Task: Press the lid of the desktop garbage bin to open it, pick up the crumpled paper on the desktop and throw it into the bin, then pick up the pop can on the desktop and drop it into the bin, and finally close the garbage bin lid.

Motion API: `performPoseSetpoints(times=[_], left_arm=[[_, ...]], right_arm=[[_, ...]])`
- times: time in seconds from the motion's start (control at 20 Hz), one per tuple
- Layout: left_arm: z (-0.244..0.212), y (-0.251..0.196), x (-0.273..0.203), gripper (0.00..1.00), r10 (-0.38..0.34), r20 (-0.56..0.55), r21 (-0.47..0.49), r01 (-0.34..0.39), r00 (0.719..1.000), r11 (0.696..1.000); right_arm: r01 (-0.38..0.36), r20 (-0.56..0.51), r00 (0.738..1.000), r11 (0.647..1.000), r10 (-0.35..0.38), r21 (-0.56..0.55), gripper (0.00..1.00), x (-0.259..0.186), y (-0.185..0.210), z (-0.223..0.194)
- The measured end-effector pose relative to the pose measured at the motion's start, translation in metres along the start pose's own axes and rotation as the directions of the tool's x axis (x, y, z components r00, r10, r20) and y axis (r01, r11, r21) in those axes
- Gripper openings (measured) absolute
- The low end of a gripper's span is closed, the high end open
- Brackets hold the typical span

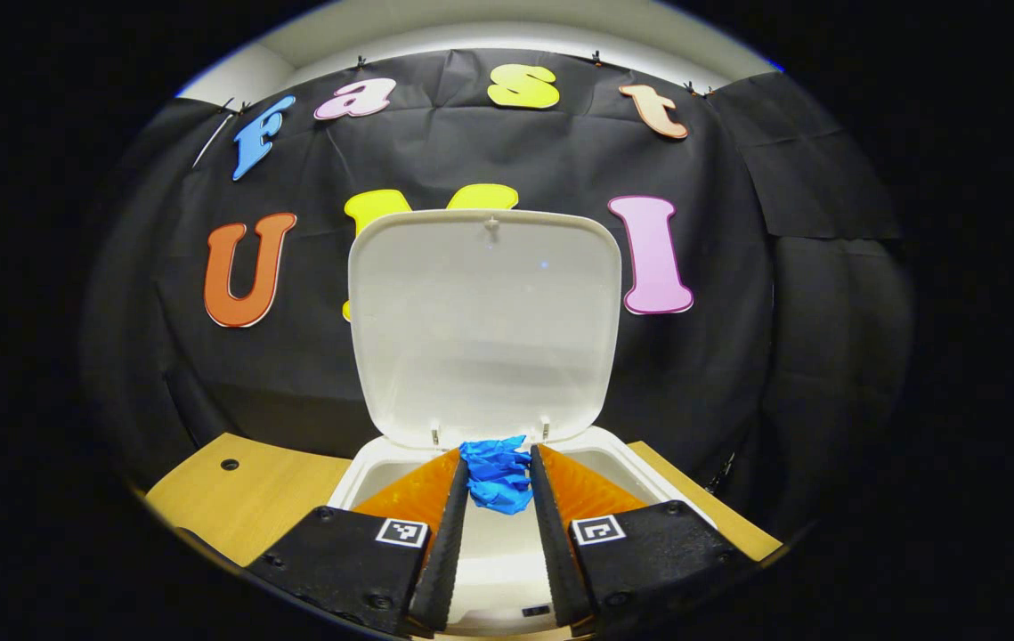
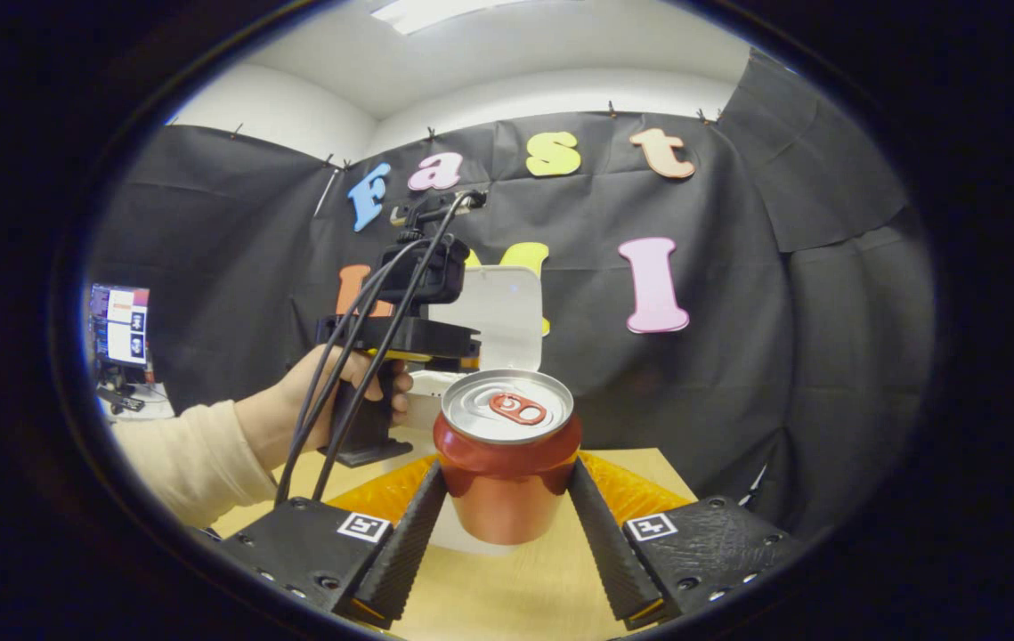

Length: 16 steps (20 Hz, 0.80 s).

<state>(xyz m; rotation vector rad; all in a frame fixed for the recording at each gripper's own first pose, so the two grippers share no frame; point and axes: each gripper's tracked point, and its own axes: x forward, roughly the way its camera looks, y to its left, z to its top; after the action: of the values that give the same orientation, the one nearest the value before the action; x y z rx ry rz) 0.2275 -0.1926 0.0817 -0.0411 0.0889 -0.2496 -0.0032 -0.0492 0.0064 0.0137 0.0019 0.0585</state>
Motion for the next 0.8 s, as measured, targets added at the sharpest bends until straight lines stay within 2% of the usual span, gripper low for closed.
performPoseSetpoints(times=[0.15, 0.3, 0.45, 0.8], left_arm=[[-0.013, -0.005, -0.003, 0.58, -0.038, -0.054, -0.035, 0.036, 0.998, 0.999], [-0.018, -0.007, -0.015, 0.92, -0.065, -0.086, -0.087, 0.057, 0.994, 0.995], [-0.015, -0.002, -0.035, 0.96, -0.079, -0.088, -0.137, 0.067, 0.993, 0.988], [-0.001, 0.027, -0.108, 0.98, -0.024, -0.001, -0.097, 0.024, 1.0, 0.995]], right_arm=[[0.003, 0.001, 1.0, 1.0, -0.003, -0.004, 0.81, -0.001, -0.001, 0.001], [0.004, 0.004, 1.0, 1.0, -0.004, -0.009, 0.81, -0.001, 0.0, 0.0], [0.003, 0.003, 1.0, 1.0, -0.003, -0.014, 0.81, 0.0, 0.003, -0.001], [-0.012, -0.024, 1.0, 1.0, 0.012, -0.021, 0.81, 0.009, 0.025, -0.012]])
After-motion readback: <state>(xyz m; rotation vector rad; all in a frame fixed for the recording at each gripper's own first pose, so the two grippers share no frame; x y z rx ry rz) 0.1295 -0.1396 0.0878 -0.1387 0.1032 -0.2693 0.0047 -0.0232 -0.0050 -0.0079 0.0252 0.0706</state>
